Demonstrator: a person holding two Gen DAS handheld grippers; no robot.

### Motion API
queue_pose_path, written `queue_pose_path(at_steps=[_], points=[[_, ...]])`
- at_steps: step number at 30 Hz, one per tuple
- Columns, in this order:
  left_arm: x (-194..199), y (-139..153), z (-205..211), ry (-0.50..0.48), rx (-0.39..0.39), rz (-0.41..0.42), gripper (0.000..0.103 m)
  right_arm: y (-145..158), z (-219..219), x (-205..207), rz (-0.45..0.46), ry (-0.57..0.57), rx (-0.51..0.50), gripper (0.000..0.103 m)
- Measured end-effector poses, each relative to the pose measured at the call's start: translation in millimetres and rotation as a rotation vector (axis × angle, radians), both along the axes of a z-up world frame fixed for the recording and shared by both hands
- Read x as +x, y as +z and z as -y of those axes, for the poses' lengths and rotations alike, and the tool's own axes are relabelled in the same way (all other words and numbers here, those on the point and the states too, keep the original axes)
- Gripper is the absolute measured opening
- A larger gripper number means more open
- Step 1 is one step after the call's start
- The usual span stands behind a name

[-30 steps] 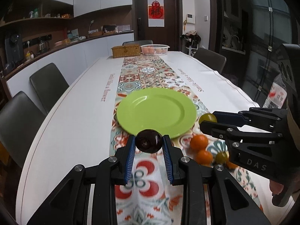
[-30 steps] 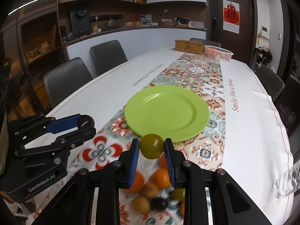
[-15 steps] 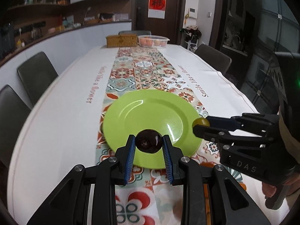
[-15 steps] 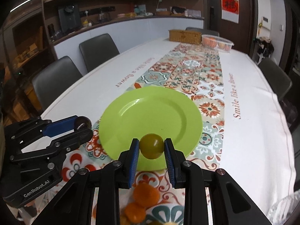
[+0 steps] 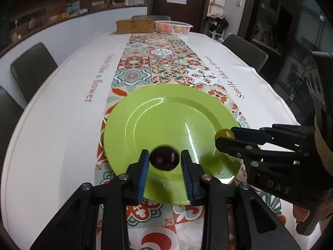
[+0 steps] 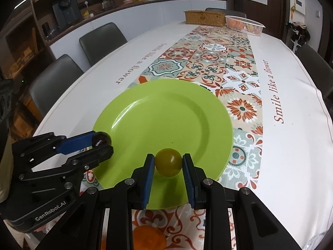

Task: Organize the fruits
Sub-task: 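Release the plum onto the green plate with the left tool while the right tool releases its fruit, then withdraw both open tools from the plate back toward the fruit cluster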

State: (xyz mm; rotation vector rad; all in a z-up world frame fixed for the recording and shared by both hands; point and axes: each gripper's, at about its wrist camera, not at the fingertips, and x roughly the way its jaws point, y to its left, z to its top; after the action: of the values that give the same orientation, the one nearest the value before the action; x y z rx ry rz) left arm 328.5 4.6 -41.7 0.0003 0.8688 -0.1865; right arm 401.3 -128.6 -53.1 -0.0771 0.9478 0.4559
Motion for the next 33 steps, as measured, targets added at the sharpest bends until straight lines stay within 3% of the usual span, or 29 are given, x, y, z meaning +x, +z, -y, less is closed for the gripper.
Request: queue_pose_path(at_steps=[7, 15, 19, 22, 26, 29, 33], points=[[-25.5, 20.4, -0.6, 0.008, 0.028, 0.065, 0.040, 10.6, 8.0, -11.9, 0.029, -0.025, 0.008, 0.034], [-64.5, 51.0, 2.3, 0.032, 0.034, 0.140, 0.043, 47.4, 19.9, -58.1, 0.140, -0.026, 0.033, 0.034], [-90.5, 67.0, 7.1, 0.039, 0.032, 0.185, 0.051, 64.9, 25.9, -82.1, 0.183, -0.022, 0.050, 0.034], [-109.2, 76.4, 12.1, 0.035, 0.031, 0.211, 0.056, 73.8, 31.7, -100.2, 0.208, -0.030, 0.066, 0.043], [-133.5, 86.7, 18.8, 0.036, 0.036, 0.249, 0.063, 81.0, 41.9, -125.5, 0.234, -0.040, 0.076, 0.044], [-150.2, 90.1, 24.5, 0.034, 0.033, 0.263, 0.066, 82.7, 47.7, -139.6, 0.248, -0.047, 0.069, 0.050], [-168.6, 88.6, 29.3, 0.036, 0.018, 0.267, 0.067, 81.8, 56.3, -157.4, 0.266, -0.052, 0.052, 0.051]])
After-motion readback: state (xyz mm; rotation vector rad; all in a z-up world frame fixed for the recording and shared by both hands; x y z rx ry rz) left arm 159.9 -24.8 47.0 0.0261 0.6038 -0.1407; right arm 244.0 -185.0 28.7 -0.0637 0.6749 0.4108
